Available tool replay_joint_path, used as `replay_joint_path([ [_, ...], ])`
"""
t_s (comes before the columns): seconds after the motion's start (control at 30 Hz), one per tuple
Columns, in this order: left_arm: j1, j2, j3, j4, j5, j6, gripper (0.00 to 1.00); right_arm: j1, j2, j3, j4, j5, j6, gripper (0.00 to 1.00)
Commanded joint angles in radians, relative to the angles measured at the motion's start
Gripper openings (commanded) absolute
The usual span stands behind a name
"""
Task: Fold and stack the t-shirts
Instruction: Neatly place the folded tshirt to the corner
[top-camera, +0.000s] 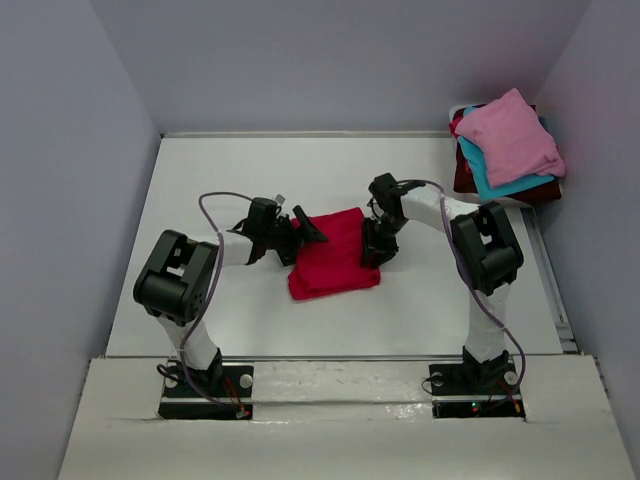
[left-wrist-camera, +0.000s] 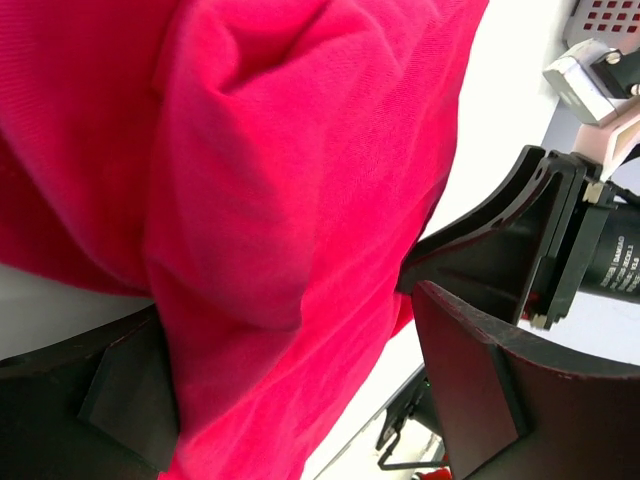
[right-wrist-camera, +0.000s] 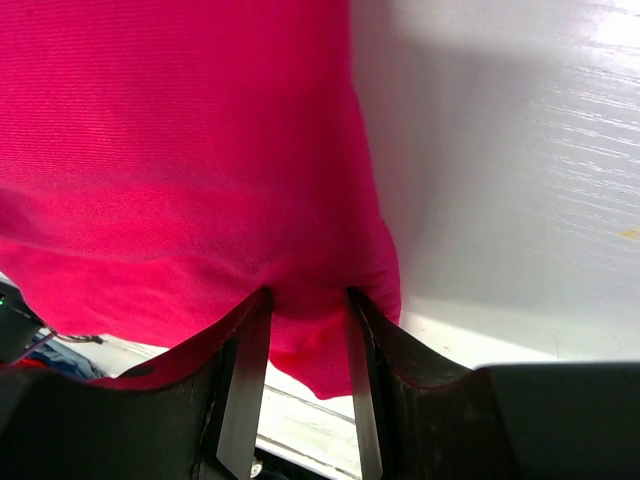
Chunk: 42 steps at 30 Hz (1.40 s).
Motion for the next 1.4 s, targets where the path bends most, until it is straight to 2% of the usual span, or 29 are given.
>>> replay_joint_path([
  [0.0, -0.041, 0.123, 0.004, -0.201, -0.145, 0.086, 0.96, 0.010, 0.051, -0.017, 0.024, 0.018, -0.013, 0.42],
  [0.33, -0.127, 0.218, 0.114, -0.205, -0.093, 0.087, 0.95, 0.010, 0.050, -0.023, 0.028, 0.018, -0.010, 0.42],
  [0.5, -0.136, 0.240, 0.131, -0.204, -0.085, 0.089, 0.88, 0.010, 0.047, -0.028, 0.030, 0.020, -0.009, 0.42],
  [0.67, -0.136, 0.251, 0.130, -0.199, -0.088, 0.091, 0.60, 0.010, 0.045, -0.029, 0.030, 0.021, -0.009, 0.42],
  [0.7, -0.136, 0.255, 0.130, -0.199, -0.088, 0.091, 0.46, 0.010, 0.045, -0.029, 0.030, 0.021, -0.010, 0.42],
  [0.87, -0.136, 0.267, 0.139, -0.211, -0.099, 0.094, 0.06, 0.010, 0.042, -0.032, 0.031, 0.021, -0.010, 0.42],
  [1.03, -0.136, 0.261, 0.169, -0.247, -0.145, 0.124, 0.06, 0.010, 0.039, -0.036, 0.031, 0.024, -0.010, 0.42],
  [1.2, -0.136, 0.209, 0.205, -0.316, -0.272, 0.156, 0.06, 0.010, 0.008, -0.043, 0.027, 0.067, -0.001, 0.43],
  [1.27, -0.136, 0.194, 0.228, -0.363, -0.312, 0.169, 0.06, 0.010, -0.051, -0.045, 0.028, 0.092, 0.014, 0.55],
  [1.3, -0.136, 0.186, 0.228, -0.363, -0.325, 0.173, 0.06, 0.010, -0.052, -0.040, 0.028, 0.097, 0.014, 0.55],
  [1.33, -0.136, 0.180, 0.234, -0.371, -0.347, 0.176, 0.06, 0.010, -0.074, -0.036, 0.019, 0.107, 0.019, 0.63],
  [1.37, -0.136, 0.163, 0.239, -0.377, -0.357, 0.178, 0.06, 0.010, -0.079, -0.017, 0.010, 0.109, 0.019, 0.66],
])
